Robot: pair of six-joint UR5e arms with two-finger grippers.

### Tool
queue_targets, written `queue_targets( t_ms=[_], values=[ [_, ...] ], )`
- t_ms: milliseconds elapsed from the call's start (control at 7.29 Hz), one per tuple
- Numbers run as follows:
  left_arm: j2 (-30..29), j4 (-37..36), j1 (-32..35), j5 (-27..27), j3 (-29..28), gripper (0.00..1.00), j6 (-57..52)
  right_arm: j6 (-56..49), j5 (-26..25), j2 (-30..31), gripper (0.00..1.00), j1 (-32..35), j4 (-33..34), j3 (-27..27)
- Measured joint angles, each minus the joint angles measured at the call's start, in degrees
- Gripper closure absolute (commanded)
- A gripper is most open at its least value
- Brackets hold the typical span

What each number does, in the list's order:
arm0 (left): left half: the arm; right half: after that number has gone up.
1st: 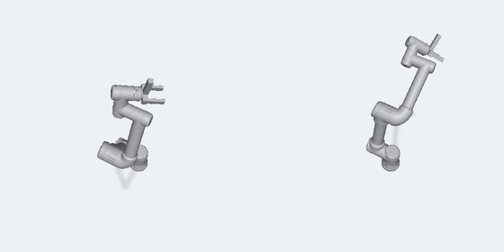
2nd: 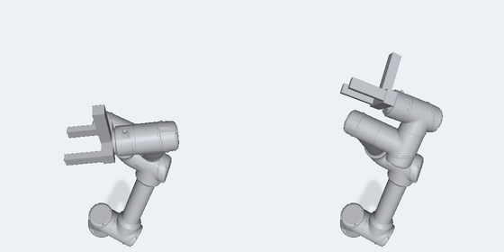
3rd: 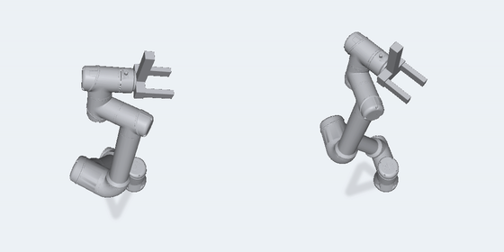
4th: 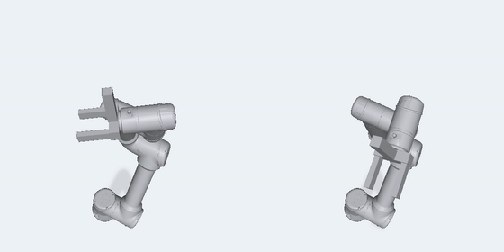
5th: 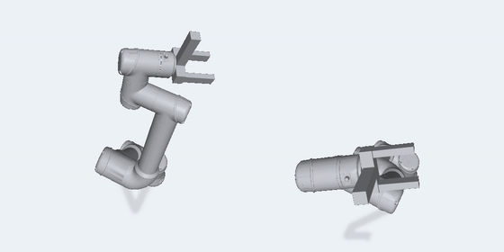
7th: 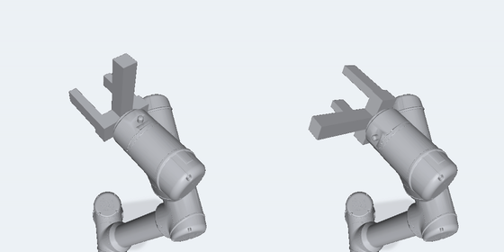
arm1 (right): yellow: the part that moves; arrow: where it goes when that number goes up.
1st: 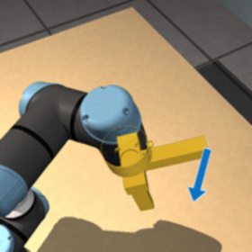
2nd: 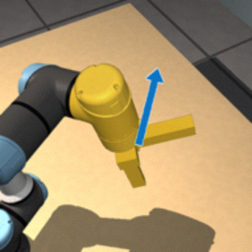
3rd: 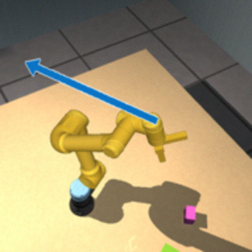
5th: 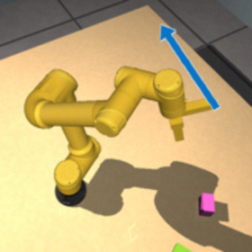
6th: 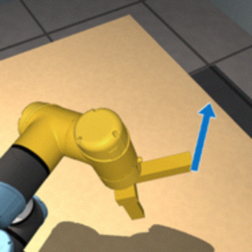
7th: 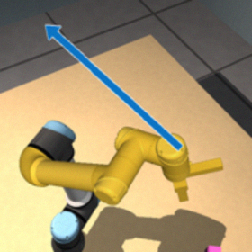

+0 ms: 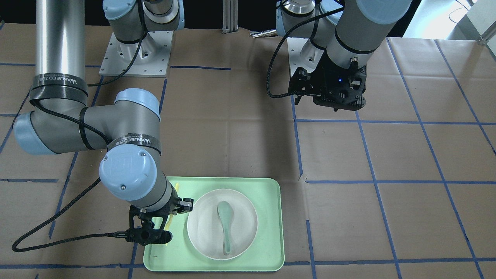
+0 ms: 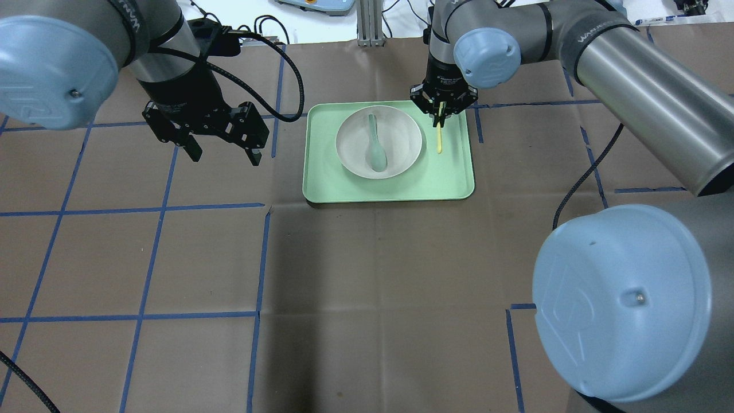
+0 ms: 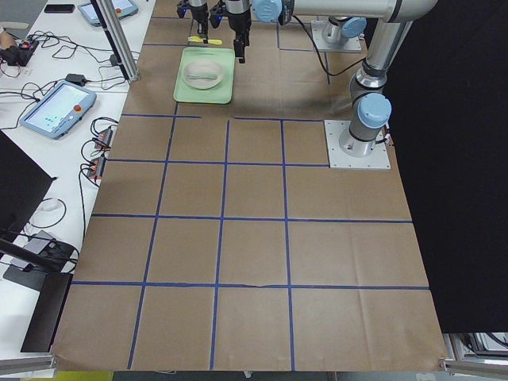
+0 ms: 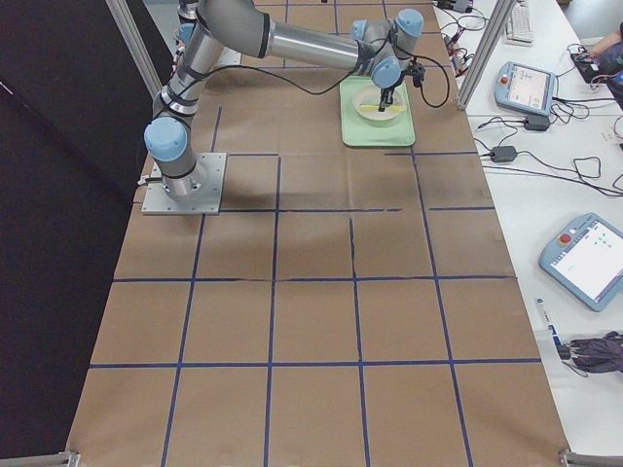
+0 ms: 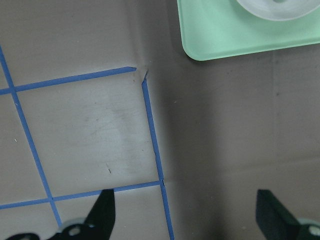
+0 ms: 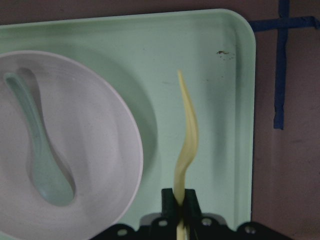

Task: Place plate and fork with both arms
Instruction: 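Lift the fork with the right gripper and carry it beside the plate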

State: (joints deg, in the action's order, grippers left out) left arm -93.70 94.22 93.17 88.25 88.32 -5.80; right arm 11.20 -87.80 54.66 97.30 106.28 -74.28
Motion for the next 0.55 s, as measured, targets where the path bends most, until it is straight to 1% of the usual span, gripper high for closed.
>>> queue_targets(
  t_ms=[274, 549],
  values=[
    [0.0, 0.0, 0.0, 0.0, 0.01, 0.0, 0.0, -2.09, 0.83, -0.32, 1.0, -1.31, 4.11, -3.53],
    [0.0, 0.0, 0.0, -0.02, 0.01, 0.0, 0.02, -3.23, 2.54, -0.91, 1.0, -1.45, 10.04, -7.23]
  ],
)
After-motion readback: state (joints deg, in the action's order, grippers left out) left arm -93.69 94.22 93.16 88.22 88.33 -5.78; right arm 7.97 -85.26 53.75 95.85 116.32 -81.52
